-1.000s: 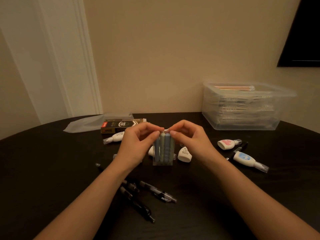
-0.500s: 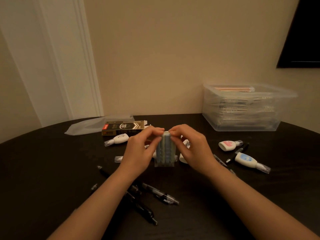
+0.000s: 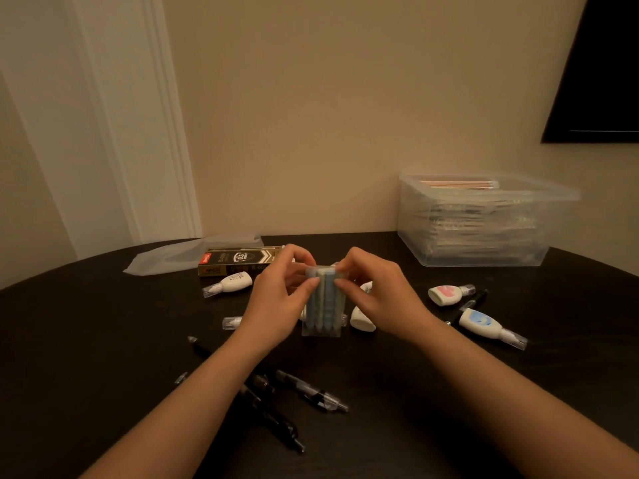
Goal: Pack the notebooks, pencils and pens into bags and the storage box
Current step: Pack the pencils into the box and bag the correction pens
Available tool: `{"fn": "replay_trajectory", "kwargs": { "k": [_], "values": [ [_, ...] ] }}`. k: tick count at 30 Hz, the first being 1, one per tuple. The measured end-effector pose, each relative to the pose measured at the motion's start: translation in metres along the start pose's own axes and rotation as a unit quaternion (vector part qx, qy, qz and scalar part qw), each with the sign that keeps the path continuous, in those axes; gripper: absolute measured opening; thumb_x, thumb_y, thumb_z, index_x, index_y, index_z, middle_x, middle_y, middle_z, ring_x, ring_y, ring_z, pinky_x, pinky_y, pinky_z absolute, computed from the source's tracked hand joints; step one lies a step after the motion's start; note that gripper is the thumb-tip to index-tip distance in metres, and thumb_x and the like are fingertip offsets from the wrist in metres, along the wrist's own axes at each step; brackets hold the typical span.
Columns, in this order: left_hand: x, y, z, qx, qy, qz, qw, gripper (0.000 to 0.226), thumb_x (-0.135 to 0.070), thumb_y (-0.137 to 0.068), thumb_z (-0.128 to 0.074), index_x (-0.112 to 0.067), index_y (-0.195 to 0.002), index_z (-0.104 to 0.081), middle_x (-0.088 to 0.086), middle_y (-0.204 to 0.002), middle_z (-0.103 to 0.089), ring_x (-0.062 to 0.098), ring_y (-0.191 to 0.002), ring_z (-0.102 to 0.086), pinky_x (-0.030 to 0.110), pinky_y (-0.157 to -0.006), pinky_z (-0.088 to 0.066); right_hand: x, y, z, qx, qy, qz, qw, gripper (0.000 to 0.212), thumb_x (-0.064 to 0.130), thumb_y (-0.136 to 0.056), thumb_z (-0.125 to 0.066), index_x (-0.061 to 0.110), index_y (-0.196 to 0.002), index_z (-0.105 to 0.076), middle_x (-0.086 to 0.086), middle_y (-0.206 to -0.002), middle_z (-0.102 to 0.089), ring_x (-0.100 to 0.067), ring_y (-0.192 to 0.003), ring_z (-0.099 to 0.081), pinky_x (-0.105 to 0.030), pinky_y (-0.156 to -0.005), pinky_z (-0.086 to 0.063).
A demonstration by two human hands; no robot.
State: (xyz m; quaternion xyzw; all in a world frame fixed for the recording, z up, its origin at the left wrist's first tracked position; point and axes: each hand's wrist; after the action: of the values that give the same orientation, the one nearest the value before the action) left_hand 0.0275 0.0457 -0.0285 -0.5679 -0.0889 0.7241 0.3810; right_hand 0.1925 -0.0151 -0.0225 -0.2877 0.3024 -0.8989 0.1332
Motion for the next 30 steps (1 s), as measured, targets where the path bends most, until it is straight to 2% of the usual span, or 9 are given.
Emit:
{"fn": "replay_trajectory", "kwargs": {
  "k": [6,10,13,15,18,20,22,25,30],
  "values": [
    [-0.028,-0.031,-0.008,0.018,0.083,0.019,0.996,0.033,-0.008,-0.086,-0.063,-0.034,-0.1,-0.049,-0.007,-0.093,-0.069,0.003,-0.092,-0.066,0.023,-0.077,-0.055,0.011,-0.017,0.048,0.03,-0.001,-0.043,0.999,0.024,0.019,-0.09,-0.061,0.024,-0.113,-0.054,0.011,-0.095,-0.058,-0.005,-0.085,-0.059,-0.02,-0.076,-0.051],
    [-0.051,-0.059,-0.024,0.018,0.101,0.008,0.995,0.023,-0.011,-0.085,-0.065,-0.027,-0.098,-0.053,-0.003,-0.092,-0.068,0.002,-0.085,-0.067,0.018,-0.071,-0.053,0.007,-0.033,0.087,0.038,0.041,-0.045,0.997,0.018,0.017,-0.091,-0.06,0.016,-0.109,-0.065,0.012,-0.089,-0.062,-0.002,-0.079,-0.058,-0.014,-0.068,-0.046],
    [-0.066,-0.081,-0.037,0.01,0.155,0.049,0.987,0.01,-0.02,-0.087,-0.062,-0.022,-0.095,-0.056,-0.001,-0.094,-0.067,0.007,-0.086,-0.066,0.019,-0.067,-0.052,0.002,-0.043,0.115,0.016,-0.025,-0.076,0.997,0.015,0.011,-0.092,-0.058,0.012,-0.105,-0.064,0.003,-0.089,-0.063,-0.013,-0.078,-0.059,-0.021,-0.066,-0.049],
    [-0.074,-0.096,-0.047,0.064,0.196,0.117,0.972,0.015,-0.033,-0.091,-0.053,-0.021,-0.099,-0.058,0.006,-0.102,-0.066,0.013,-0.09,-0.066,0.026,-0.07,-0.054,-0.005,-0.048,0.136,-0.012,-0.087,-0.11,0.99,0.015,0.008,-0.093,-0.056,0.008,-0.106,-0.063,-0.01,-0.095,-0.063,-0.019,-0.076,-0.058,-0.024,-0.065,-0.051],
    [-0.082,-0.113,-0.059,0.184,0.252,0.226,0.923,0.036,-0.045,-0.095,-0.036,-0.022,-0.113,-0.057,0.008,-0.108,-0.066,0.018,-0.095,-0.066,0.035,-0.08,-0.054,-0.019,-0.055,0.161,-0.056,-0.168,-0.159,0.971,0.018,0.008,-0.094,-0.053,0.004,-0.11,-0.06,-0.008,-0.092,-0.059,-0.012,-0.072,-0.057,-0.018,-0.064,-0.051],
    [-0.089,-0.125,-0.069,0.252,0.268,0.254,0.894,0.043,-0.049,-0.097,-0.023,-0.025,-0.114,-0.054,0.01,-0.111,-0.065,0.022,-0.098,-0.065,0.035,-0.083,-0.052,-0.034,-0.061,0.175,-0.081,-0.19,-0.183,0.961,0.018,0.009,-0.095,-0.052,0.006,-0.111,-0.06,-0.007,-0.091,-0.057,-0.01,-0.072,-0.056,-0.018,-0.064,-0.052],
    [-0.094,-0.142,-0.081,0.268,0.281,0.263,0.883,0.048,-0.048,-0.098,-0.018,-0.022,-0.115,-0.055,0.011,-0.105,-0.067,0.02,-0.089,-0.066,0.03,-0.076,-0.053,-0.048,-0.068,0.186,-0.104,-0.19,-0.197,0.956,0.019,0.008,-0.095,-0.052,0.005,-0.112,-0.06,-0.009,-0.091,-0.057,-0.011,-0.072,-0.056,-0.017,-0.062,-0.051],
    [-0.101,-0.173,-0.102,0.228,0.285,0.259,0.894,0.049,-0.044,-0.1,-0.025,-0.01,-0.124,-0.052,0.014,-0.096,-0.066,0.017,-0.075,-0.063,0.025,-0.067,-0.054,-0.067,-0.082,0.202,-0.147,-0.194,-0.217,0.945,0.02,0.008,-0.097,-0.049,0.004,-0.113,-0.061,-0.011,-0.092,-0.059,-0.014,-0.073,-0.056,-0.019,-0.064,-0.052],
    [-0.105,-0.217,-0.132,0.162,0.147,0.205,0.954,0.042,-0.043,-0.098,-0.038,-0.009,-0.12,-0.051,0.006,-0.098,-0.058,0.016,-0.087,-0.057,0.029,-0.083,-0.051,-0.096,-0.102,0.227,-0.158,-0.25,-0.295,0.909,0.022,0.029,-0.099,-0.045,0.012,-0.103,-0.057,-0.006,-0.103,-0.058,-0.018,-0.084,-0.064,-0.023,-0.073,-0.055]
  ]
}}
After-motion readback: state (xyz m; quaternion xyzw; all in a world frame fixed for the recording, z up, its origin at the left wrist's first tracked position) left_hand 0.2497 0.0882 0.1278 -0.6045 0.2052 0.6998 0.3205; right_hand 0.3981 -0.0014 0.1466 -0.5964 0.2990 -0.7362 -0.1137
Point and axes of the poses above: each hand's wrist, its own y-axis away from the middle knuckle, its own z-axis out of the back of the hand, x = y × z
